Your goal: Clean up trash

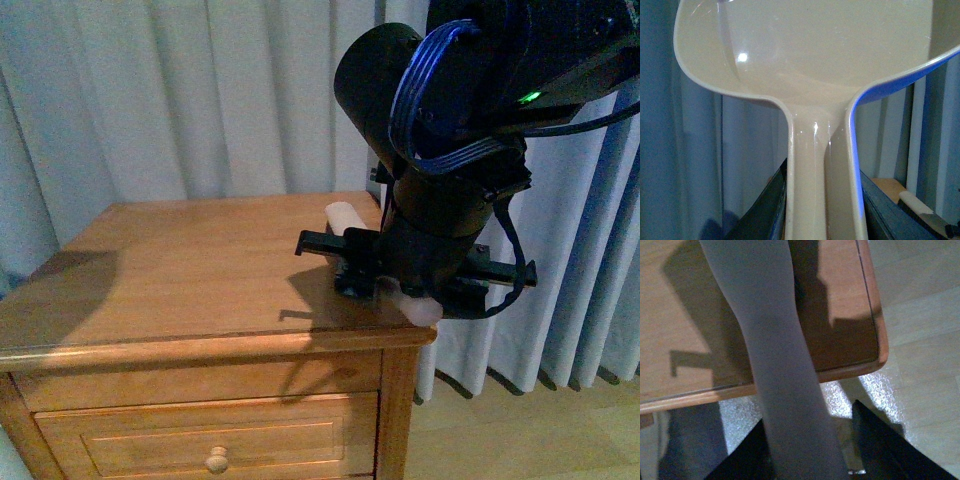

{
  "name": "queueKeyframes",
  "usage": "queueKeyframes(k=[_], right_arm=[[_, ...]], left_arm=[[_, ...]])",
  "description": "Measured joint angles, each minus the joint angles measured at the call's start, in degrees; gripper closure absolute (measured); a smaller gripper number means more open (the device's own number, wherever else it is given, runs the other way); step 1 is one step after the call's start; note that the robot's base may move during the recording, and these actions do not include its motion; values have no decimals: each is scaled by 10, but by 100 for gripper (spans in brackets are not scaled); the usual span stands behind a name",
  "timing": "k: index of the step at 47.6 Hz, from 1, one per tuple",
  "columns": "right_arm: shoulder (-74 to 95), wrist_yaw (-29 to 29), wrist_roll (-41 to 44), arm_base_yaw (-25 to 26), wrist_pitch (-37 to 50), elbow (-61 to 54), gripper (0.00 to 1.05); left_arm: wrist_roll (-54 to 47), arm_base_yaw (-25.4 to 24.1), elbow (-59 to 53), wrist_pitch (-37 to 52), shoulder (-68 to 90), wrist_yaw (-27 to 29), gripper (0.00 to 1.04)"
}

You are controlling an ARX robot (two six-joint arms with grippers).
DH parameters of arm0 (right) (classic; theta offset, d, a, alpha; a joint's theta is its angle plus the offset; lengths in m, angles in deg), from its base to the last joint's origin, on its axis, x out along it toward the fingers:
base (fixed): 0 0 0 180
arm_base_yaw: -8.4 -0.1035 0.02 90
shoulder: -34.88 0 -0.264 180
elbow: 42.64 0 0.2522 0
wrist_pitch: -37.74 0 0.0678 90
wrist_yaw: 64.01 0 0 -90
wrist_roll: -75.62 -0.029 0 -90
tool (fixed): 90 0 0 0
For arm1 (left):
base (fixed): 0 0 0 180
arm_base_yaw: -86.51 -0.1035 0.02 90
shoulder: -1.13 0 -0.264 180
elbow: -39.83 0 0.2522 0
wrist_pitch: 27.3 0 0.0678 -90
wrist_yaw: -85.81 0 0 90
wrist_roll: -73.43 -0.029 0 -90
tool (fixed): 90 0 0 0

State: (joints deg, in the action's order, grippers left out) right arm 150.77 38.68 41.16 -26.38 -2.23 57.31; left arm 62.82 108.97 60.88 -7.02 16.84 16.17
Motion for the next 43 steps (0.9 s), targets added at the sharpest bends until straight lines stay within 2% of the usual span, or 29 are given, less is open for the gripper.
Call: queueKeyframes(k=[5,8,20,30,36,43], right_arm=[[-2,10,11,0,9,0,75],[-12,25,20,0,24,-11,85],[-93,80,107,-3,129,-89,86],[-325,111,292,-28,385,-306,86],[-441,143,361,-30,475,-408,86],[-587,182,413,-21,511,-515,86]], left_arm=[[0,0,0,0,0,0,77],[0,0,0,0,0,0,77],[0,0,0,0,0,0,77],[0,0,0,0,0,0,77],[0,0,0,0,0,0,77],[0,0,0,0,0,0,77]])
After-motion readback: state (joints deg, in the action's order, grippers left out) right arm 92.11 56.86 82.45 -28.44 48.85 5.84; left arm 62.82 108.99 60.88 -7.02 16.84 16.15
